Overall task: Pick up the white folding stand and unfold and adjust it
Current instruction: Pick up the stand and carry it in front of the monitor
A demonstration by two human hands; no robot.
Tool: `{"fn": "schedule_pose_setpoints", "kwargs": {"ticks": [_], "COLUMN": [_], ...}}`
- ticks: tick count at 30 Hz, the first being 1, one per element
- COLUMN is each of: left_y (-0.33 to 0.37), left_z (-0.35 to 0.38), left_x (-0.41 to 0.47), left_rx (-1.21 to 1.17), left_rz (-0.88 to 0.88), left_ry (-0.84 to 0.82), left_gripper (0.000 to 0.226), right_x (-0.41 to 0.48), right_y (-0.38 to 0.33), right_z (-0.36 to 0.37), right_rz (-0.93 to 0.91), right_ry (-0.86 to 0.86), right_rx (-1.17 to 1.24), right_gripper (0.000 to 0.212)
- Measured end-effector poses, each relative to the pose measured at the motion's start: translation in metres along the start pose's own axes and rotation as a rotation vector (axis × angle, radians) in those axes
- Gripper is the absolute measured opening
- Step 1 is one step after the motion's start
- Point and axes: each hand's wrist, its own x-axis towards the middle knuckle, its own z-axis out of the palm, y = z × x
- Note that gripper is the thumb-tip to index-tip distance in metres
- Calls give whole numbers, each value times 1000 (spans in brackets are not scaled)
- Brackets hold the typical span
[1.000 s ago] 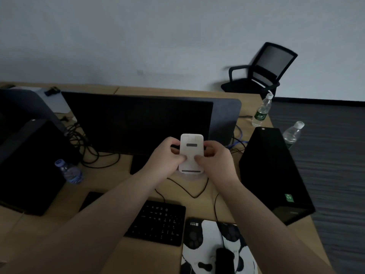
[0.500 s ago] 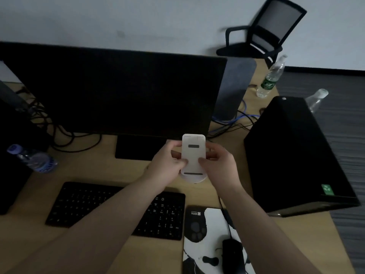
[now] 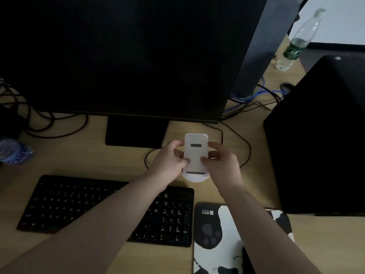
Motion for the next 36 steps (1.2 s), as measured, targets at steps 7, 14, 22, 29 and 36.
{"fn": "schedule_pose_setpoints", "kwargs": {"ticks": [7,14,22,29,36], "left_y": [-11,-14,-14,-28,-44], "left_z": [5,10,13,18,20], "left_x": [26,48,73,73,60], "left_rx": [20,-77,-103,-66,-82], "left_rz": [28,34,66,52,47], "left_ry": [10,5,-16,-19,-19], "left_gripper": [57,58,56,58,54], "right_x": [21,44,65,62,49], "right_y": [12,11,9,27,44], "right_z": [12,13,17,19,21], "right_rz": [11,-7,-5,-3,4], "right_ry": [9,8,16,12,14], "right_rx": [8,-18,-4,17,38], "right_gripper": [50,52,48,45,42]}}
